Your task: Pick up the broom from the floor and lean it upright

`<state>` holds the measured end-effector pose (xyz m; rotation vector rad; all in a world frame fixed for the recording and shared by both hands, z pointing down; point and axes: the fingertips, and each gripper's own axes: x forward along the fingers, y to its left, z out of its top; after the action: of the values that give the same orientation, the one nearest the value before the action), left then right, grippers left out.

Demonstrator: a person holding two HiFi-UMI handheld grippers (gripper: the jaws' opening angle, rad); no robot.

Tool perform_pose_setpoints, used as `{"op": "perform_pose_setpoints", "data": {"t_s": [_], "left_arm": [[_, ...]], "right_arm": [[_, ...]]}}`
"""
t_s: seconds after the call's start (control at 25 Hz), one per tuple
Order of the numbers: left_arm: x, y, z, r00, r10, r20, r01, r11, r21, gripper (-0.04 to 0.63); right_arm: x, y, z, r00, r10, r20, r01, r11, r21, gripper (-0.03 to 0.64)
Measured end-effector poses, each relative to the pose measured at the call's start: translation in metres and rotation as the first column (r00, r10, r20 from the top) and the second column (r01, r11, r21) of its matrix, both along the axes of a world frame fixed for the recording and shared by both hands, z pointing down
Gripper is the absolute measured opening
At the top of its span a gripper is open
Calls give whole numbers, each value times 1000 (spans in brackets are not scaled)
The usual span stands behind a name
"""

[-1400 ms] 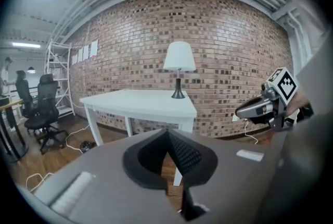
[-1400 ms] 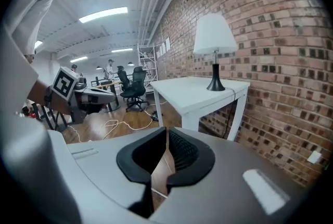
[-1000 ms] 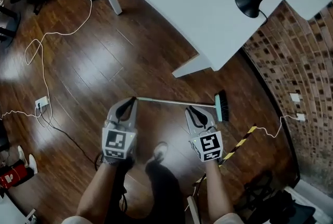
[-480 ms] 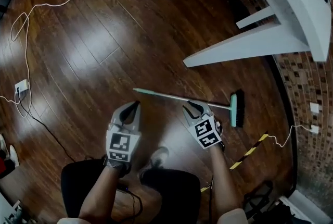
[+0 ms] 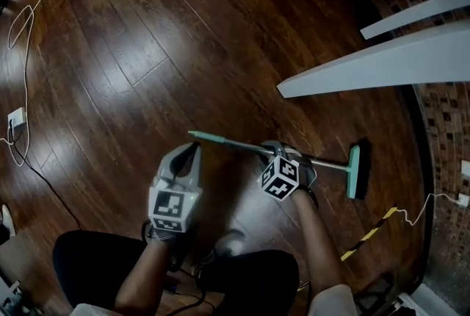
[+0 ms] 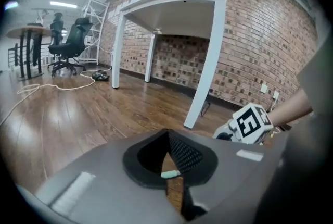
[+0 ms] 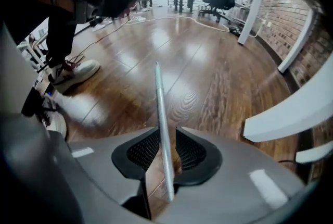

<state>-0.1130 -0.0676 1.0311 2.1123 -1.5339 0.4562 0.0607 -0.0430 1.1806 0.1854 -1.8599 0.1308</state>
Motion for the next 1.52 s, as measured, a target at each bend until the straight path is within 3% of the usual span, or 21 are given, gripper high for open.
{"op": "perform_pose_setpoints", "data": {"t_s": [0.16,0.44,0.64,0.72,0.92,1.08,1.36,1.52], "left_arm": [[-12,-6,12,999,-42,-19,42,999,33,2],[-31,-1,23,998,-69,7,69,997,45,2],[-25,-7,14,999,-39,10,38,998,57,2],[-24,-6,11,1000,-28,9,27,998,54,2],[-30,-3,9,999,-21,34,19,998,55,2],[-32,-6,0,999,-27,20,26,998,49,2],[-21,-6,-47,999,-27,-19,28,998,64,2],[-22,-13,-106,999,-42,-21,44,993,107,2]], "right_arm": [[-8,13,41,988,-148,-48,143,986,-80,118],[-17,5,58,981,-167,-101,160,984,-72,119],[-19,15,66,954,-237,-185,223,970,-94,130],[-19,14,65,950,-245,-196,233,969,-83,100],[-19,14,67,962,-191,-193,177,980,-86,89],[-18,6,55,971,-143,-192,140,990,-31,86],[-9,-20,-15,984,-45,-171,64,993,103,84],[5,-29,-73,989,24,-148,4,983,185,84]]}}
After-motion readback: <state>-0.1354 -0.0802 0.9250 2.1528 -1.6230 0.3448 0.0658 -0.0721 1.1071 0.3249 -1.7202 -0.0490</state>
